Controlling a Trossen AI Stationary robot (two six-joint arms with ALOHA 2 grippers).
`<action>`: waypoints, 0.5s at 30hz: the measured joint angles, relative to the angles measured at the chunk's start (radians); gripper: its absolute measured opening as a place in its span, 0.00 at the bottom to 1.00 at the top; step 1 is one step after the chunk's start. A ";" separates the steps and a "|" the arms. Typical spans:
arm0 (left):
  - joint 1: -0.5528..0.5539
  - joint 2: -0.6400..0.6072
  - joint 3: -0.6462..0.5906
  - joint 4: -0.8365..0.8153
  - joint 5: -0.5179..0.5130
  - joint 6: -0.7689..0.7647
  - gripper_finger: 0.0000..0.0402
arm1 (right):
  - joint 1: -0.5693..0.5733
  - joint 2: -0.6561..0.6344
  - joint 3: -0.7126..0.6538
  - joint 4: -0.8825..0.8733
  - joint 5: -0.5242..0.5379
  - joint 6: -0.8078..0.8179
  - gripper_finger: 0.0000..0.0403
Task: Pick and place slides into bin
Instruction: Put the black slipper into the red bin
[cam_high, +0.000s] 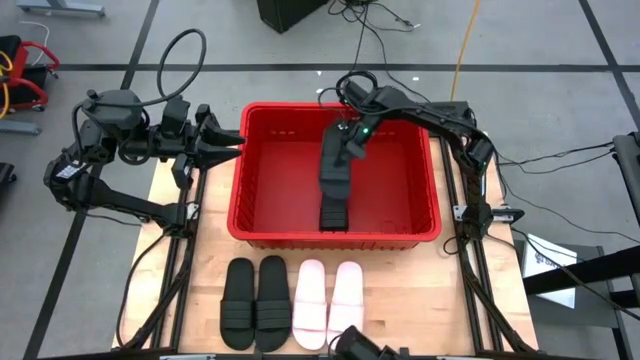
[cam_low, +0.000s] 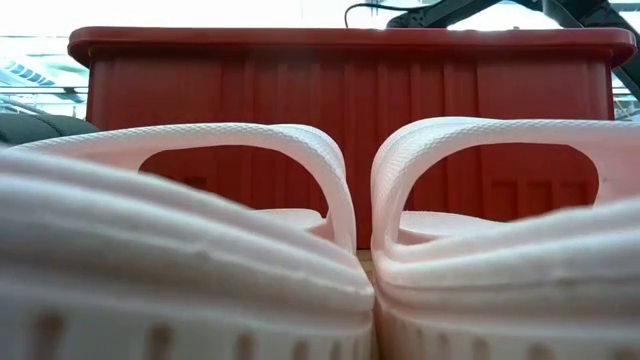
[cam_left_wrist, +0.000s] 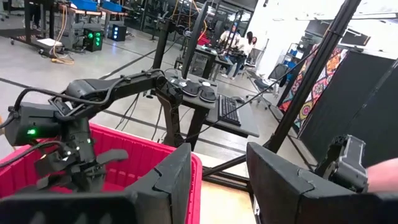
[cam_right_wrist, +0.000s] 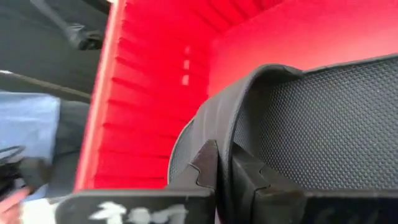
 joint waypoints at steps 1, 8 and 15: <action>0.000 0.000 0.000 0.000 0.000 -0.002 0.38 | 0.005 0.000 -0.010 0.033 0.025 0.012 0.01; 0.000 0.000 0.000 0.000 0.000 -0.002 0.38 | 0.029 0.000 -0.068 0.208 0.173 0.053 0.01; 0.000 0.000 0.000 0.000 0.000 -0.007 0.38 | 0.027 0.000 -0.130 0.221 0.229 0.038 0.02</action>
